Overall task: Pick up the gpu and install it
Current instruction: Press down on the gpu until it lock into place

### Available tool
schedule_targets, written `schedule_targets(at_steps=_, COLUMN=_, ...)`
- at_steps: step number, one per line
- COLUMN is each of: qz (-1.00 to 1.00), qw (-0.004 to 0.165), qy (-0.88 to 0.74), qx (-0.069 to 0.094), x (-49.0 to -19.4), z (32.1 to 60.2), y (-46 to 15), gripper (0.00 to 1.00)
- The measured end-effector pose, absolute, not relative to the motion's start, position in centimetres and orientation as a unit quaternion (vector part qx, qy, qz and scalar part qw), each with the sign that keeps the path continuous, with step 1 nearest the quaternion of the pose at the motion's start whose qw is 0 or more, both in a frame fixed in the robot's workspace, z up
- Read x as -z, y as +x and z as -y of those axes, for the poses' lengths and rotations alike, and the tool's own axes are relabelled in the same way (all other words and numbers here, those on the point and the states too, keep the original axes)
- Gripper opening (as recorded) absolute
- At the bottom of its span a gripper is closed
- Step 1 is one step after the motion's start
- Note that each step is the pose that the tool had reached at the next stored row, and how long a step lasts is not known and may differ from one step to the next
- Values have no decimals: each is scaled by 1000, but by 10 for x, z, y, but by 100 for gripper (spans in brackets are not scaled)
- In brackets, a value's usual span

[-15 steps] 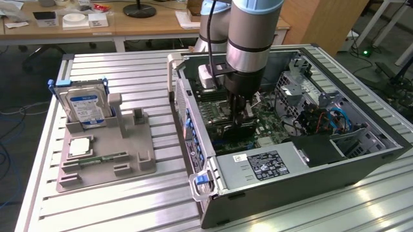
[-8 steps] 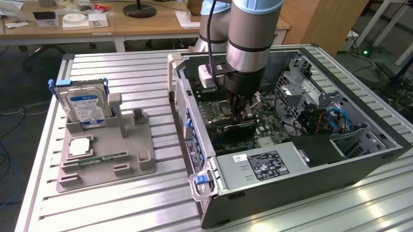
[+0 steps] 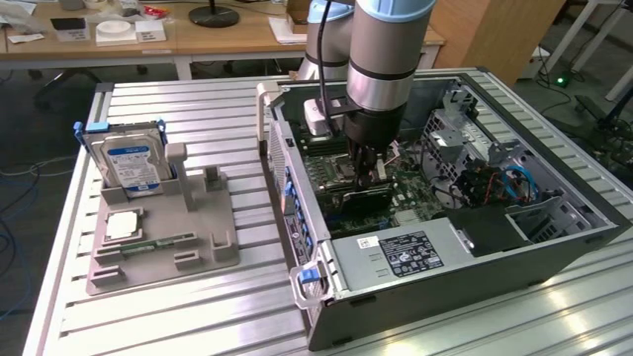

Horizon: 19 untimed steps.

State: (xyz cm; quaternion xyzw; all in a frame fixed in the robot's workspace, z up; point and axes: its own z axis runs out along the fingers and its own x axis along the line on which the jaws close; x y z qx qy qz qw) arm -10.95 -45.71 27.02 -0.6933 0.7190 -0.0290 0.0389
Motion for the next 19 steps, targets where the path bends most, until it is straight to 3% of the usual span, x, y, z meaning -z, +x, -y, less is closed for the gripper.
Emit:
schedule_targets(at_steps=11, qz=-719, qw=35, qy=-694, qx=25, x=-272, z=457, y=-110, gripper=11)
schedule_targets(at_steps=19, qz=-720, qw=-3, qy=-694, qx=-12, x=-273, z=457, y=-110, gripper=11)
